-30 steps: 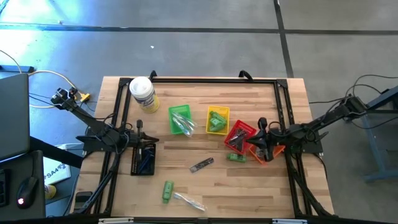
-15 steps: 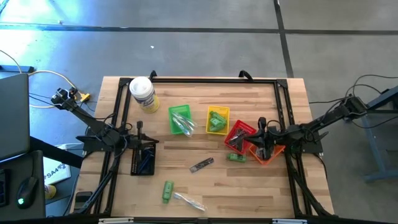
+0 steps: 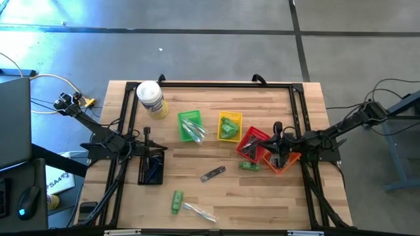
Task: Pick & Place Travel size toiletries
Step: Put the blue toothbrush into the green bin
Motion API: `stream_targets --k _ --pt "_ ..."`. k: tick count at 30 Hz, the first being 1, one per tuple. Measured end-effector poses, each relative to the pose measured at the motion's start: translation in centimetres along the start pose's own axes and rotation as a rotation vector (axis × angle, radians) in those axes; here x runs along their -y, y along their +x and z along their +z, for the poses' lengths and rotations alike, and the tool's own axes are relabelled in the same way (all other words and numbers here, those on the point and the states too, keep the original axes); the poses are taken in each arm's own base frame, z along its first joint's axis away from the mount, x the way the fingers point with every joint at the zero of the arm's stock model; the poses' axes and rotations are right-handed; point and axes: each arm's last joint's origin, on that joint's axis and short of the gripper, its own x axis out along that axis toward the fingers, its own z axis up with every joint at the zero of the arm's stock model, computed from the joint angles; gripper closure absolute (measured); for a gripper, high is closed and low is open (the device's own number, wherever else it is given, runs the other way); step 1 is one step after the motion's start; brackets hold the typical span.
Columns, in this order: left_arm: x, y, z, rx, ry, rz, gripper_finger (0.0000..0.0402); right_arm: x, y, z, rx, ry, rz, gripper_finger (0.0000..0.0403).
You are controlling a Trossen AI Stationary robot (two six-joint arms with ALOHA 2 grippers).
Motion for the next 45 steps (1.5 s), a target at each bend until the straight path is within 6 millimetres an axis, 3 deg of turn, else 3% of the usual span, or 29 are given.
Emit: stream_targets --k 3,7,15,21,29,45 --pt "0.0 0.0 0.0 0.000 -0.028 -0.001 0.0401 -0.5 0.0 -0.1 -0.007 -0.004 0.146 0.0396" --pt "0.0 0.0 -0.1 -0.008 -0.073 -0.003 0.0401 -0.6 0.0 0.3 0.027 0.032 0.207 0.0396" --pt "0.0 0.0 -0.1 -0.011 -0.091 -0.003 0.0401 -0.6 0.1 0.1 0.011 0.096 0.178 0.0396" --pt "0.0 0.0 -0.1 -0.010 -0.178 -0.003 0.0401 -0.4 0.1 0.0 0.004 0.052 0.117 0.0396" --pt "-0.3 0.0 0.9 0.079 -0.217 0.015 0.0401 -0.5 0.1 0.3 0.026 0.075 0.139 0.0396" --pt "-0.2 0.0 0.6 0.044 -0.141 0.010 0.0401 -0.3 0.2 0.3 0.035 0.142 0.071 0.0396"
